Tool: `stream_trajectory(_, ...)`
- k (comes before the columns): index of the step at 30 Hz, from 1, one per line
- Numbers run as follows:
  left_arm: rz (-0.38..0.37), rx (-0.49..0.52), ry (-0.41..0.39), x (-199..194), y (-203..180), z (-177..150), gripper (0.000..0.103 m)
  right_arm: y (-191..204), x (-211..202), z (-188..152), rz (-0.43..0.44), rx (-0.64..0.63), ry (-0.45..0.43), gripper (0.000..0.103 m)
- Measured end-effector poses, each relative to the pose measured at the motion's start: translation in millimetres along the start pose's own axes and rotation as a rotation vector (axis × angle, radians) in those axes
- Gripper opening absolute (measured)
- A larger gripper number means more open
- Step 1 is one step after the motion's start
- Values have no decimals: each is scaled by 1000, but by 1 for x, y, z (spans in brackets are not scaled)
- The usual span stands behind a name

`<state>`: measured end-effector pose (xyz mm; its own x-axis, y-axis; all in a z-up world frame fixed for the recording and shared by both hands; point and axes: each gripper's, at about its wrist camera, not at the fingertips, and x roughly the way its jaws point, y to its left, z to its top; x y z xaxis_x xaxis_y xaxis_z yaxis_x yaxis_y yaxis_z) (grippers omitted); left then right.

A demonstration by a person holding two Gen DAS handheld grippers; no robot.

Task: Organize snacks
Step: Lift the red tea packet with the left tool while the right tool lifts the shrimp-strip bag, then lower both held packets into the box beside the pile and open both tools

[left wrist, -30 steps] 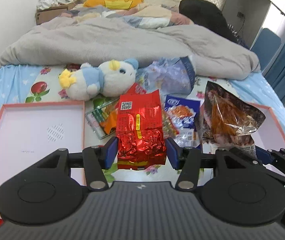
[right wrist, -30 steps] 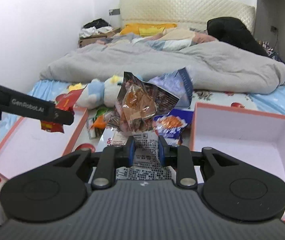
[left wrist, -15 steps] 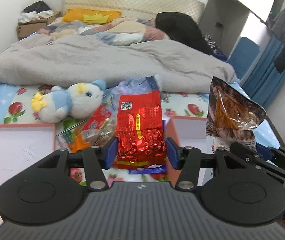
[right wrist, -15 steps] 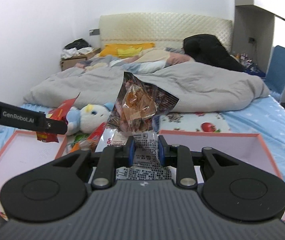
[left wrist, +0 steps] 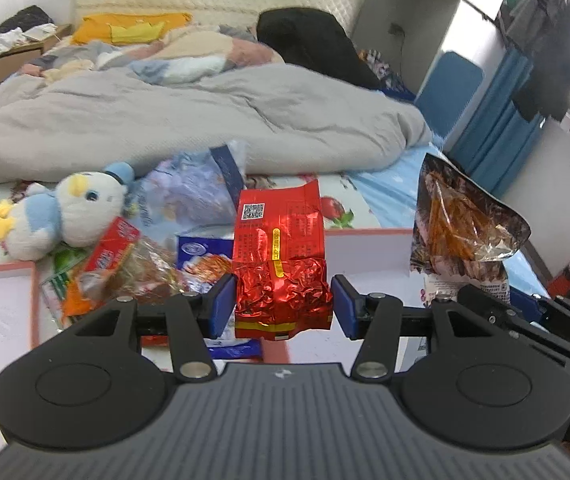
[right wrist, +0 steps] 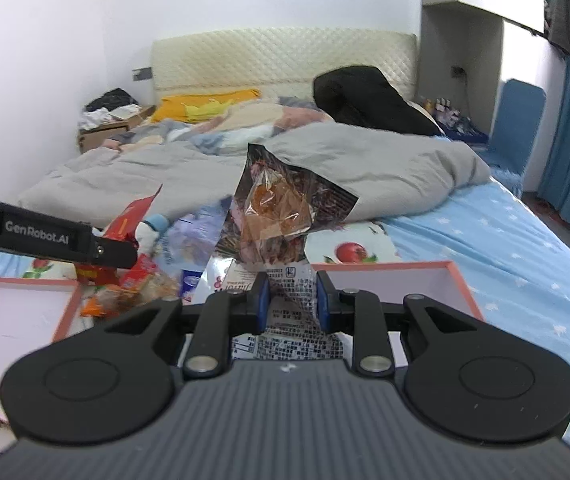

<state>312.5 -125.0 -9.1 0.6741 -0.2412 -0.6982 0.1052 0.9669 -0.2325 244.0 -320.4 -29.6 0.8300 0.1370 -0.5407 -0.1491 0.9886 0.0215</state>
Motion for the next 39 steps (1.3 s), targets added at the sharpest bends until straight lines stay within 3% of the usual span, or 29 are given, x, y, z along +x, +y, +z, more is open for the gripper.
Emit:
stream_trajectory(11,-25,58,146,95,-44,-6,58,-55,53,-29,-26,82,139,27)
stream_trajectory(23,-1,109,285,187,-69,-15,58,-99,114,-66,-25,153,293,29)
stream_trajectory(29,-5,110,314,204,-73,-18,59,-105,127,-76,-27,167,332,32)
stream_trajectory(31,3,121,315,203,-75,-19,60,-106,129,-77,-40,176,341,48)
stream_trajectory(33,4,124,310,199,-76,-20,66,-107,127,-76,-39,181,335,55)
stream_trajectory(39,1,117,261,170,-75,-14,68,-102,108,-66,-31,179,294,55)
